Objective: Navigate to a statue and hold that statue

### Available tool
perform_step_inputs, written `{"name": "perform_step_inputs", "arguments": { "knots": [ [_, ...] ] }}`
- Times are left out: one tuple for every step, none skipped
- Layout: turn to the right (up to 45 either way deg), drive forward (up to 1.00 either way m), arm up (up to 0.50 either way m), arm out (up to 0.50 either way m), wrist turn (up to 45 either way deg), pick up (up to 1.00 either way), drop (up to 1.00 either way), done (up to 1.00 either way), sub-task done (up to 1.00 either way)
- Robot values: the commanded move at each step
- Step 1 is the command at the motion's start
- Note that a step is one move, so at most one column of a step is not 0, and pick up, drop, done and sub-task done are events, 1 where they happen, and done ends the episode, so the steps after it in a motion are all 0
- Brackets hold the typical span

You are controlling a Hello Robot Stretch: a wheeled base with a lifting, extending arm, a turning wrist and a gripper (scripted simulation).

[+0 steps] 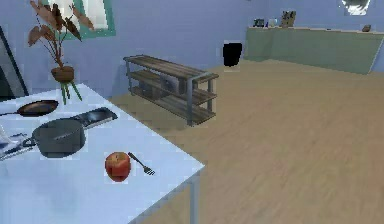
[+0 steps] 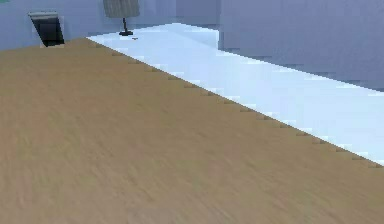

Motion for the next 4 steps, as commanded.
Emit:
{"name": "perform_step_inputs", "arguments": {
  "knots": [
    [21.0, 0.00, 0.00, 0.00, 0.0, 0.00, 0.00, 0.00, 0.00],
    [0.0, 0.75, 0.00, 0.00, 0.0, 0.00, 0.00, 0.00, 0.00],
    [-12.0, 0.00, 0.00, 0.00, 0.0, 0.00, 0.00, 0.00, 0.00],
    [0.0, 0.20, 0.00, 0.00, 0.0, 0.00, 0.00, 0.00, 0.00]
  ]
}}
